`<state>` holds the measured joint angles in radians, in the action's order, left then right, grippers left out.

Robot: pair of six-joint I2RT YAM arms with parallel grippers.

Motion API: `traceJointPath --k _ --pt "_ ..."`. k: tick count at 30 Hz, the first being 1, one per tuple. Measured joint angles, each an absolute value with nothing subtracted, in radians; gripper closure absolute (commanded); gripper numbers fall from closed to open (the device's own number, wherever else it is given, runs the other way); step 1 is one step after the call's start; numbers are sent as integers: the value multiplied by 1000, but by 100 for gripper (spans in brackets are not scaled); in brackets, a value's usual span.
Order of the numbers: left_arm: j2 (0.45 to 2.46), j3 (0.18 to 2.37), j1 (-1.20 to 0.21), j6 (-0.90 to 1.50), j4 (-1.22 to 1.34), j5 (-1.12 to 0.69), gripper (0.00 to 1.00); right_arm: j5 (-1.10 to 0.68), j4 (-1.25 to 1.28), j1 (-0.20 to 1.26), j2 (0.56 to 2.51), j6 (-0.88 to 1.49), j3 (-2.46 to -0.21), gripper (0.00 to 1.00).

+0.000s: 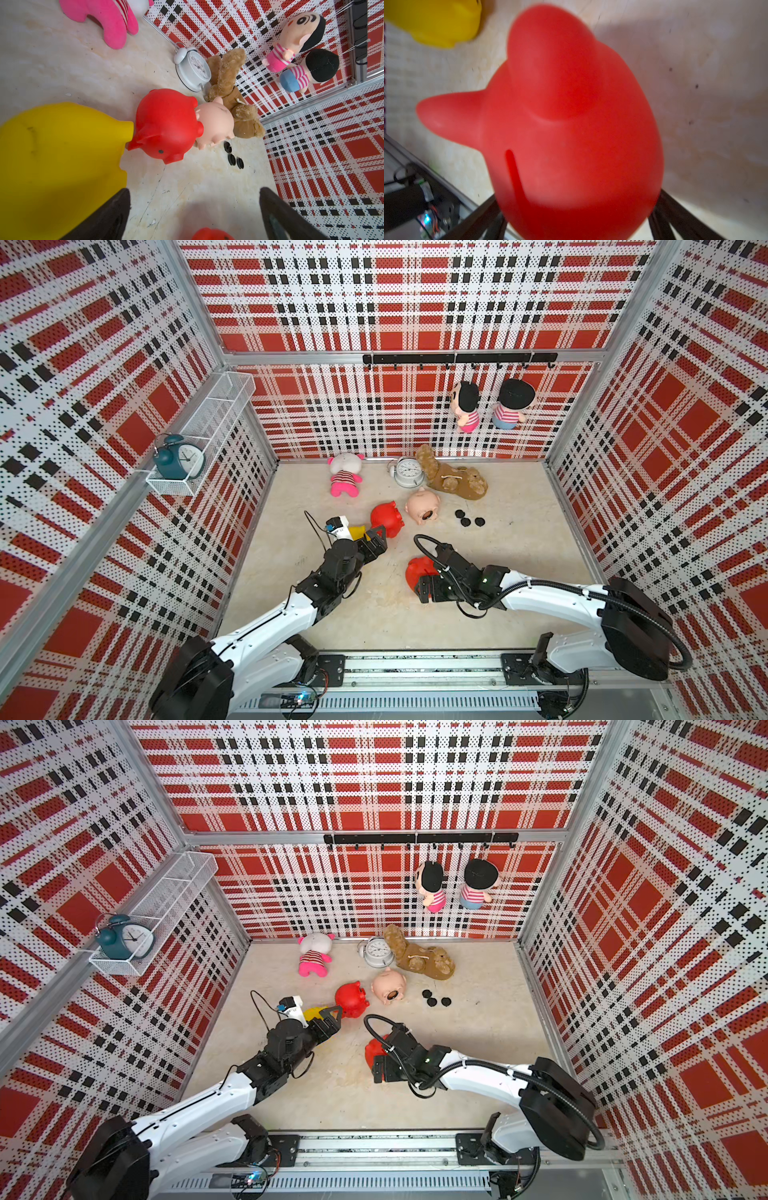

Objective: Open piggy banks
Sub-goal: Move the piggy bank to the center of the board.

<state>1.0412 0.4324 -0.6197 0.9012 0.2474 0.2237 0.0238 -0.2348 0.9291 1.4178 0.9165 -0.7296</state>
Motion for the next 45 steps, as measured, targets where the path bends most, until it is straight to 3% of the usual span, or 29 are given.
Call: traceJointPath --k 9,19,25,31,35,45 --pt "1133 450 -724 919 273 237 2 -20 -78 860 1499 888 -786 0" --pt "1287 538 -868 995 314 352 2 -16 -160 774 1218 714 -736 0" --pt "1397 568 -928 1061 368 442 2 17 -198 706 1190 566 -735 1" --pt "1501 580 -955 1118 458 559 0 -35 -118 614 1217 500 -658 21" --pt "1559 581 -958 1159 528 605 7 -73 -50 607 1269 490 -614 25" --pt "1636 522 -951 1207 712 607 37 -118 157 605 1452 510 -599 44"
